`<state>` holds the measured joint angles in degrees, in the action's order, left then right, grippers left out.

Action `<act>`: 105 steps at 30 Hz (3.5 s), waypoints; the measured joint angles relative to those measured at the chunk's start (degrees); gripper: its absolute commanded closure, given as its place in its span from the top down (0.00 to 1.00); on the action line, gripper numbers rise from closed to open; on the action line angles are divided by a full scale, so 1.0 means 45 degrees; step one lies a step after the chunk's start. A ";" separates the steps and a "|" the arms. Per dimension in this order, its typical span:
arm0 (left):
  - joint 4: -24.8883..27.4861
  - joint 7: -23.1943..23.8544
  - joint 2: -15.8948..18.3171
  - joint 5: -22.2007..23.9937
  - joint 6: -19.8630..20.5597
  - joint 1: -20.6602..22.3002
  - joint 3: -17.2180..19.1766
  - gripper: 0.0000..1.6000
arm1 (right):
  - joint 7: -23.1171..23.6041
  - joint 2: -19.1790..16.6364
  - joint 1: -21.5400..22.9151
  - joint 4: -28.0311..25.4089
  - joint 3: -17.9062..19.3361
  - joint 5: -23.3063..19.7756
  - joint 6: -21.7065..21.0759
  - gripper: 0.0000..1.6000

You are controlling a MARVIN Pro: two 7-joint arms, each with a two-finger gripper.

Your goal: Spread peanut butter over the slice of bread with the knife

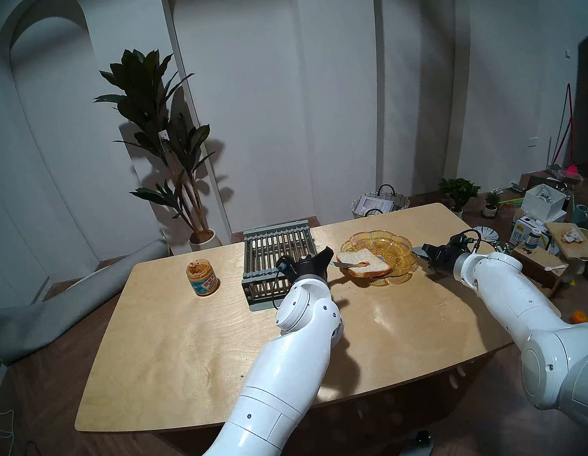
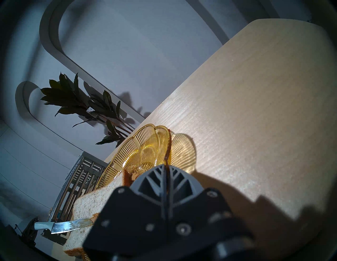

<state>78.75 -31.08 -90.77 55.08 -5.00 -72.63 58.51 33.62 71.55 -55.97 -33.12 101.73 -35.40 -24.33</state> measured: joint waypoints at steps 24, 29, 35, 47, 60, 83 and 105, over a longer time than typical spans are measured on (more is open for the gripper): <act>0.1629 -0.0170 0.0570 0.0086 0.0465 -0.0354 0.0193 0.00 | 0.0050 -0.0001 0.0050 0.0144 -0.0011 0.0028 0.0245 0.00; 0.2162 -0.0179 0.0658 0.0191 0.0600 -0.0437 0.0240 0.00 | 0.0037 0.0000 0.0078 0.0192 -0.0027 0.0038 0.0302 0.00; 0.2823 -0.0189 0.0769 0.0336 0.0827 -0.0522 0.0277 0.00 | 0.0036 0.0000 0.0102 0.0232 -0.0077 0.0077 0.0385 0.00; 0.3525 -0.0262 0.0831 0.0473 0.1097 -0.0656 0.0282 0.00 | 0.0075 0.0051 0.0032 0.0124 -0.0219 0.0166 0.0544 1.00; 0.3783 -0.0324 0.0828 0.0212 0.1008 -0.0721 0.0082 0.00 | 0.0249 0.0113 -0.0325 -0.0763 -0.0147 0.0046 0.0140 1.00; 0.4329 -0.0206 0.1812 -0.1751 0.0486 -0.0667 -0.0184 0.00 | 0.0908 -0.0905 -0.0965 -0.4426 0.0653 0.0124 0.0997 1.00; 0.5821 0.0045 0.4265 -0.5866 -0.1187 -0.1494 0.0019 0.00 | 0.0537 -0.0231 -0.2615 -0.8057 -0.0671 0.2464 0.4511 1.00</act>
<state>104.94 -30.87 -71.57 28.69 -10.34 -79.35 58.60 36.03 70.51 -67.74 -69.38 98.71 -24.31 -4.03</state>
